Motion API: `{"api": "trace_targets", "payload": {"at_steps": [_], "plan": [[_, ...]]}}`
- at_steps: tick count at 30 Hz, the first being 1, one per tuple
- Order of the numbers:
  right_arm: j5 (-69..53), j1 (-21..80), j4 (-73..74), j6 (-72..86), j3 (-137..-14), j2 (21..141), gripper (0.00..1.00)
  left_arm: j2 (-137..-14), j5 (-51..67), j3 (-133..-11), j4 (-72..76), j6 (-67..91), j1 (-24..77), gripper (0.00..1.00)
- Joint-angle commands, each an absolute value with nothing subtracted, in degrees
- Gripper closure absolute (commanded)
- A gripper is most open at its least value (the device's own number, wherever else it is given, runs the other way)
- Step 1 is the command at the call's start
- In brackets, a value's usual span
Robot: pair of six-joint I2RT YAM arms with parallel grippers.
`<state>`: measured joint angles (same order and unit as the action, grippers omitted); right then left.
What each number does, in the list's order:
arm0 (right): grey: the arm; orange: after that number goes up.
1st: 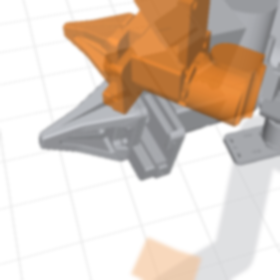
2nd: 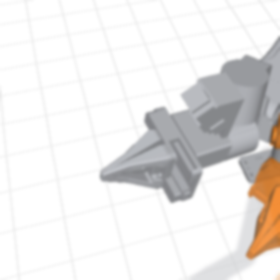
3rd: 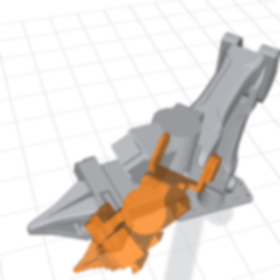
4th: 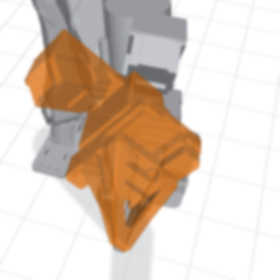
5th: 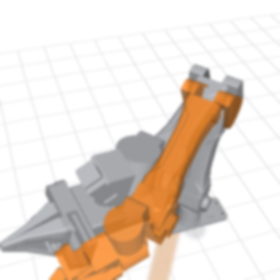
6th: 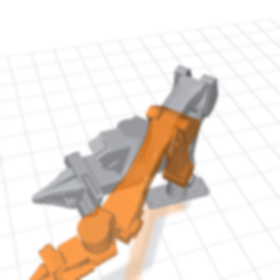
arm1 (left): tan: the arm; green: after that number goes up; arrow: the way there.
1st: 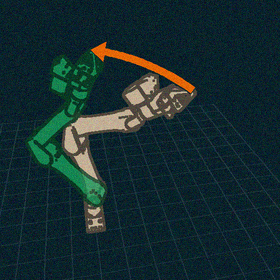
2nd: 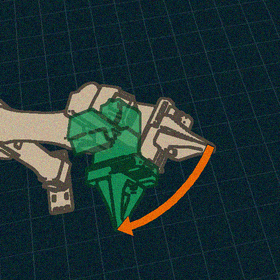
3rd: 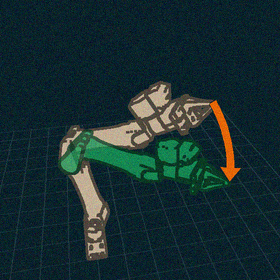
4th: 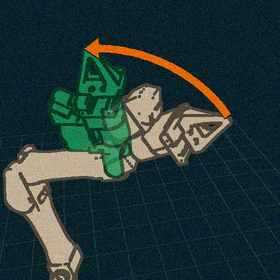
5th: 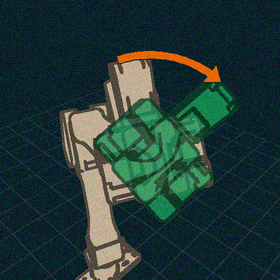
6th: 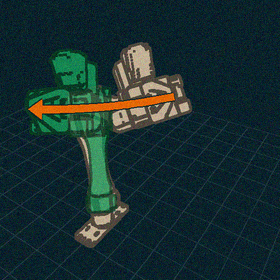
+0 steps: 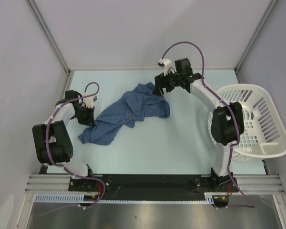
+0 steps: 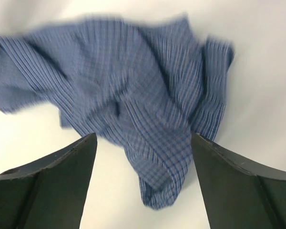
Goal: Fold and stack the long sleeve shirts
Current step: Flatten the shirt out
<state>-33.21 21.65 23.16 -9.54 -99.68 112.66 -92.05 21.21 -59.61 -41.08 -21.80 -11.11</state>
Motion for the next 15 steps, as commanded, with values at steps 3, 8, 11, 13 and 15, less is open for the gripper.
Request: {"api": "trace_targets", "payload": {"at_steps": [3, 8, 11, 13, 15], "plan": [[-27.08, 23.20, 24.88, -19.05, -89.13, 111.36, 0.17, -88.51, 23.20, -59.68, -41.66, -25.92, -9.93, 1.00], [-22.24, 26.01, 20.40, -24.78, -84.21, 108.47, 0.20, -88.07, 23.82, -60.03, -42.45, -26.98, -9.32, 1.00], [-21.98, 29.26, 18.03, -25.31, -82.45, 104.44, 0.19, -87.72, 23.55, -60.12, -42.80, -26.89, -9.23, 1.00], [-20.40, 32.86, 15.14, -25.31, -79.64, 102.67, 0.18, -87.54, 23.38, -60.38, -42.98, -26.63, -9.23, 1.00], [-19.25, 35.32, 12.93, -24.35, -78.14, 101.69, 0.17, -87.28, 23.47, -60.29, -43.15, -26.46, -9.23, 1.00]]}}
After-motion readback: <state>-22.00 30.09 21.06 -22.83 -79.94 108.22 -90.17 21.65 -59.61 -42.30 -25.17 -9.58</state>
